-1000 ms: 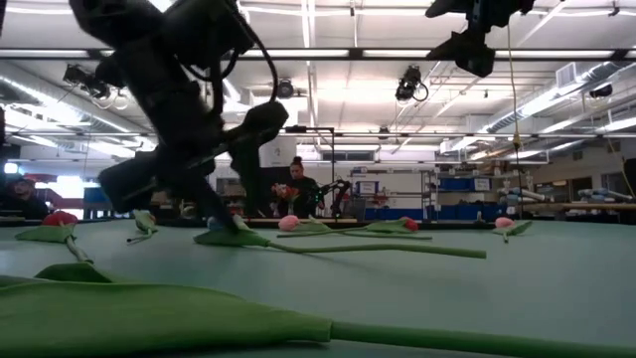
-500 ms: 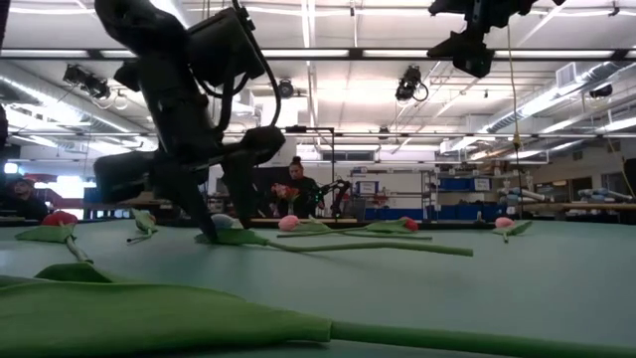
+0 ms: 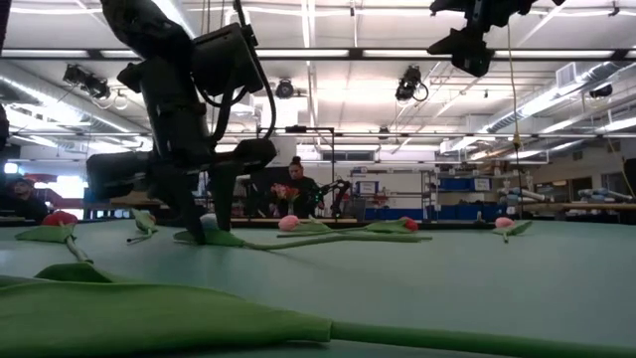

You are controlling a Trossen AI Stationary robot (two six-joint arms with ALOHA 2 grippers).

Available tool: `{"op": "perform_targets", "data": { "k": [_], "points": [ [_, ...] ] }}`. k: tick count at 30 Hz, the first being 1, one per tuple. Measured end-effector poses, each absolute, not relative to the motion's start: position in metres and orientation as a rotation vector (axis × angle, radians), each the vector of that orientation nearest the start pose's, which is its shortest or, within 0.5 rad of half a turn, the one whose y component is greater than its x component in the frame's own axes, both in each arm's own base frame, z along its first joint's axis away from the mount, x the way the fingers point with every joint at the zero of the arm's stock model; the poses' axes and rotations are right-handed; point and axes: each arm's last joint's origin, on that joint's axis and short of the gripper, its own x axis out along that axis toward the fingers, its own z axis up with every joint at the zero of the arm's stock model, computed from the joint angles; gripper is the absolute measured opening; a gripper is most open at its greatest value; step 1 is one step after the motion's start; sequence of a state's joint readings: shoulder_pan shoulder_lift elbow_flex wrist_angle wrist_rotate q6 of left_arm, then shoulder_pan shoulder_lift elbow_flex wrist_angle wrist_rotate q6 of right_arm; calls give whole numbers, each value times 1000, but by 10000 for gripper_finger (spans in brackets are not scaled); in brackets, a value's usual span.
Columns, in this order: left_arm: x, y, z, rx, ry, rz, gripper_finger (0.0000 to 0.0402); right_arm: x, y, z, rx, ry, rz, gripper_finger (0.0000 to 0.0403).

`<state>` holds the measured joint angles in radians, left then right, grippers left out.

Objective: Sort flowers into vase by color
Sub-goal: Put the white tulip into the yellow flower vase

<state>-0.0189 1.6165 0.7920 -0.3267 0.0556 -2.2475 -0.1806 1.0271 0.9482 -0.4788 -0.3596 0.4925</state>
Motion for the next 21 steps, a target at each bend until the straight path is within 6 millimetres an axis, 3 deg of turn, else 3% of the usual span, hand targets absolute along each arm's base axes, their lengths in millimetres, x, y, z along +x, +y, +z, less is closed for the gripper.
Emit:
{"op": "perform_targets", "data": {
  "k": [7,14,21],
  "points": [
    [281,-2,139,-1951,683,1240,12,213,-29,323,613,534,53,218],
    [286,-1,143,-1872,626,1137,7,213,-29,323,601,530,57,209],
    [297,7,172,-1617,368,880,7,215,-29,326,611,501,65,210]
  ]
}}
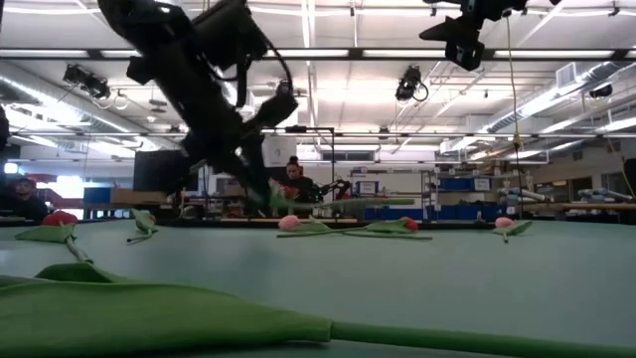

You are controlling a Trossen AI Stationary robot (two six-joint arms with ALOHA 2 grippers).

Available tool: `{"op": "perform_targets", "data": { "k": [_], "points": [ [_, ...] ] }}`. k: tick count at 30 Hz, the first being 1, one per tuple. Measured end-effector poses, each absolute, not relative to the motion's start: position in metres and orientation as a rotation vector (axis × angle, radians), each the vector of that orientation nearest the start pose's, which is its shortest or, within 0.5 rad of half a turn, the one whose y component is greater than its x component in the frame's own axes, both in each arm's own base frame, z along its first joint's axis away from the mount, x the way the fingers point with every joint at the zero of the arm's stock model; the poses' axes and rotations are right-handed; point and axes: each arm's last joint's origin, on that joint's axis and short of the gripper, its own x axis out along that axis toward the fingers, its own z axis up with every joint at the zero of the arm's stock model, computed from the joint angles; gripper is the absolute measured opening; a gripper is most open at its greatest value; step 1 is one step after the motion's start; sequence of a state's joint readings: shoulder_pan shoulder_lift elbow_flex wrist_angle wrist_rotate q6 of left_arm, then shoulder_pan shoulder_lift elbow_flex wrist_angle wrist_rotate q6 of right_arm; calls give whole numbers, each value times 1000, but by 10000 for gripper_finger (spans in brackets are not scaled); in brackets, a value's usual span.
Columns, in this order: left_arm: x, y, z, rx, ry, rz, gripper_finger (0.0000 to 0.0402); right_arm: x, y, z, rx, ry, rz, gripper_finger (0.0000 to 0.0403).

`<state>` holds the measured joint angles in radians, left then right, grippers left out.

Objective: Sort flowers into vase by color
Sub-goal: Put the white tulip into the yellow flower vase

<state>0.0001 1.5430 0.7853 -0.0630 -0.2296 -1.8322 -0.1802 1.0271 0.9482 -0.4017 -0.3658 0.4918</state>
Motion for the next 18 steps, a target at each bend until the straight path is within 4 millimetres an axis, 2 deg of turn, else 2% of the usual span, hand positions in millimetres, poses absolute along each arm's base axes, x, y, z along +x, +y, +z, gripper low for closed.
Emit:
{"op": "perform_targets", "data": {
  "k": [7,9,13,18],
  "points": [
    [312,21,220,-1148,136,497,7,216,-29,327,603,484,66,217],
    [316,25,237,-992,15,395,7,217,-28,328,596,474,65,224],
    [318,30,259,-748,-147,317,7,220,-27,334,576,405,56,246],
    [327,32,286,-565,-167,183,7,222,-30,339,554,332,13,266]
  ]
}}
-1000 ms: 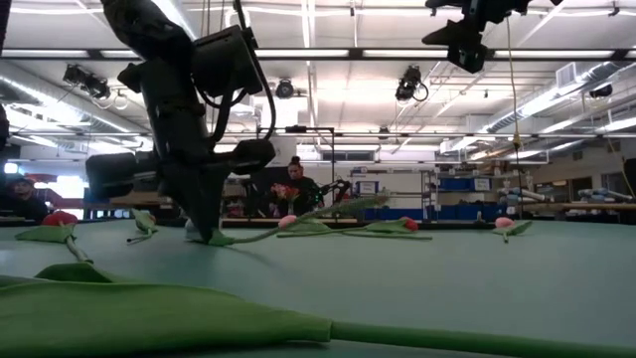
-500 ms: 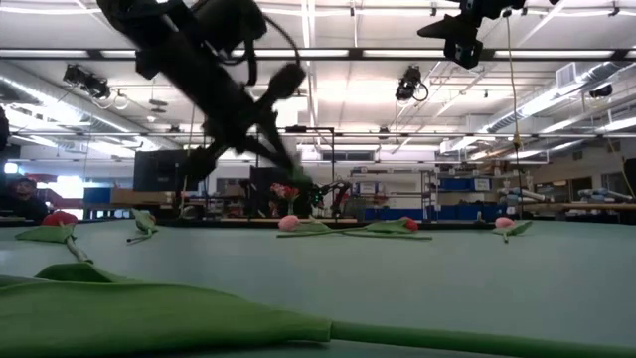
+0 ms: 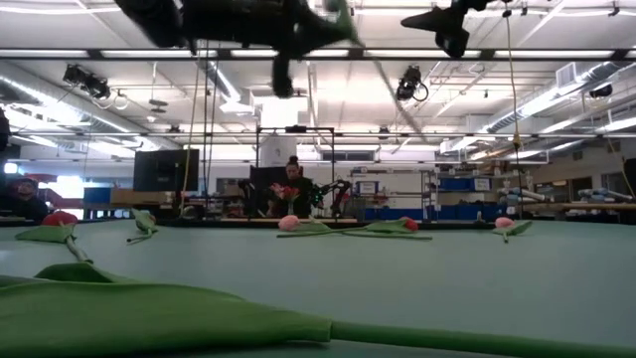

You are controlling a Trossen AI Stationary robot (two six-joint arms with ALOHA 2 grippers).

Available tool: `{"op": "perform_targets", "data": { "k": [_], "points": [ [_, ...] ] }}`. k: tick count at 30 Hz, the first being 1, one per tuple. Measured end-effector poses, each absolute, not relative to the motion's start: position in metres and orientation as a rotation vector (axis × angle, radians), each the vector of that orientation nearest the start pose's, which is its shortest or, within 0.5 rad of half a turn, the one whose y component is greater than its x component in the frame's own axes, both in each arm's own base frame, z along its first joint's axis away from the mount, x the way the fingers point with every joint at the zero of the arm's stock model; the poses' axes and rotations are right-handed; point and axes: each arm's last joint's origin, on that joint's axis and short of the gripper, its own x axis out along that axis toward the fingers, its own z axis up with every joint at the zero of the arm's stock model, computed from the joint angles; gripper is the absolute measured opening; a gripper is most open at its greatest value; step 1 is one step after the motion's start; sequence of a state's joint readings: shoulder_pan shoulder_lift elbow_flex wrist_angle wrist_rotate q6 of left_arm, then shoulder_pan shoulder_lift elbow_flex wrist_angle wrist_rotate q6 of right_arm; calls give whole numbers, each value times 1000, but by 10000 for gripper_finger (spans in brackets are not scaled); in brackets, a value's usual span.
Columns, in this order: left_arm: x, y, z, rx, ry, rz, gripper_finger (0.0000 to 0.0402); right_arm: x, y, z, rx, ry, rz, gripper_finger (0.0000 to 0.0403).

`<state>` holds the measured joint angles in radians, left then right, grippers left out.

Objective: Sort flowers into vase by color
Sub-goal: Put the white tulip into the yellow flower vase

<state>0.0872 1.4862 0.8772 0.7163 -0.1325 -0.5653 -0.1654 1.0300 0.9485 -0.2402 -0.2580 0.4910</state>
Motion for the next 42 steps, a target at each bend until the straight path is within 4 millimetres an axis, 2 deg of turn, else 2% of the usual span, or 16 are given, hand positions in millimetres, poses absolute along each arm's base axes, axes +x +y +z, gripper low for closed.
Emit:
{"op": "perform_targets", "data": {
  "k": [5,11,20,25,29,31,36,42],
  "points": [
    [337,30,315,-418,-169,73,7,232,-32,330,562,369,-11,259],
    [343,32,335,-324,-102,14,7,247,-28,329,607,326,17,244],
    [344,33,337,-305,-73,-9,7,255,-30,332,640,255,12,208],
    [344,33,337,-306,-68,-8,7,255,-30,331,638,260,8,143],
    [344,34,336,-336,-61,5,10,255,-30,332,602,255,-2,39],
    [344,35,335,-346,-62,38,19,255,-29,331,566,255,-19,16],
    [343,35,336,-363,-68,53,68,251,-23,330,498,271,-105,7],
    [336,34,342,-419,-57,46,137,222,-7,336,383,310,-272,3]
  ]
}}
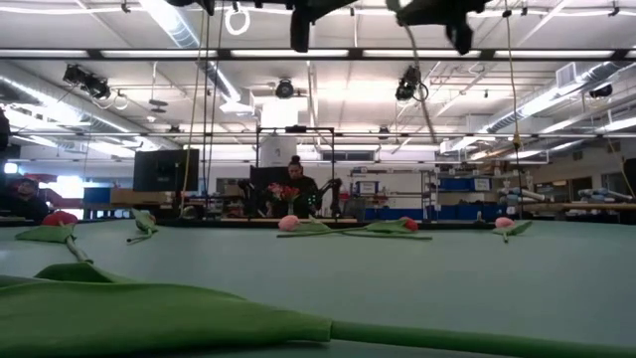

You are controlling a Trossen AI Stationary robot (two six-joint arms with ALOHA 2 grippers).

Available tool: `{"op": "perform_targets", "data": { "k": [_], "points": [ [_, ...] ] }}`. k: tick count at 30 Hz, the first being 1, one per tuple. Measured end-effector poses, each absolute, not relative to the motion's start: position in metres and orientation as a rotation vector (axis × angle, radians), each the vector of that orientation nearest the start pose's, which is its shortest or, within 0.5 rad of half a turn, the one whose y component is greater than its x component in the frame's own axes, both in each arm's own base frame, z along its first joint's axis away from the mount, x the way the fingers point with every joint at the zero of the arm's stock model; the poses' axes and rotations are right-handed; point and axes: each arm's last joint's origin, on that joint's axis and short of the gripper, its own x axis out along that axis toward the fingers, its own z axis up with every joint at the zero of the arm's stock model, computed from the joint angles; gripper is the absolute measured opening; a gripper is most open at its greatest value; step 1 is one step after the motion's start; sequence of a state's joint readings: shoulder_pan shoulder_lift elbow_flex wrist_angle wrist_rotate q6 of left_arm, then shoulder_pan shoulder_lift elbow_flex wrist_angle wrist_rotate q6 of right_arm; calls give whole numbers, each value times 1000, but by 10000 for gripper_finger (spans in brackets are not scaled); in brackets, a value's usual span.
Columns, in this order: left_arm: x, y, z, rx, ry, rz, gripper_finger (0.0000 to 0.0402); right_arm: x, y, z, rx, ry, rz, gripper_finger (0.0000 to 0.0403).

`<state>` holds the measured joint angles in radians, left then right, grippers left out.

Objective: Sort flowers into vase by color
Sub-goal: Put the white tulip into the yellow flower vase

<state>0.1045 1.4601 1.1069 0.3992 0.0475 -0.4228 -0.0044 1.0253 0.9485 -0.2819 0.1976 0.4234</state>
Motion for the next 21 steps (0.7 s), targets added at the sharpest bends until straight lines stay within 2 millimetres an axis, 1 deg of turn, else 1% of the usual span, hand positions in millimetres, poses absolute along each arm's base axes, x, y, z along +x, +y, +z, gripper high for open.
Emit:
{"op": "perform_targets", "data": {
  "k": [4,8,11,14,18,21],
  "points": [
    [321,27,354,-358,-27,16,171,193,8,349,375,270,-312,2],
    [297,19,370,-286,-3,-4,188,163,24,355,335,273,-306,1],
    [280,16,375,-270,64,4,190,144,32,353,322,319,-259,0],
    [269,13,373,-299,141,5,190,129,39,354,331,354,-148,0],
    [268,5,370,-357,185,7,190,114,47,355,322,378,-22,0],
    [270,-1,369,-358,171,32,190,103,50,352,325,429,67,0]
  ]
}}
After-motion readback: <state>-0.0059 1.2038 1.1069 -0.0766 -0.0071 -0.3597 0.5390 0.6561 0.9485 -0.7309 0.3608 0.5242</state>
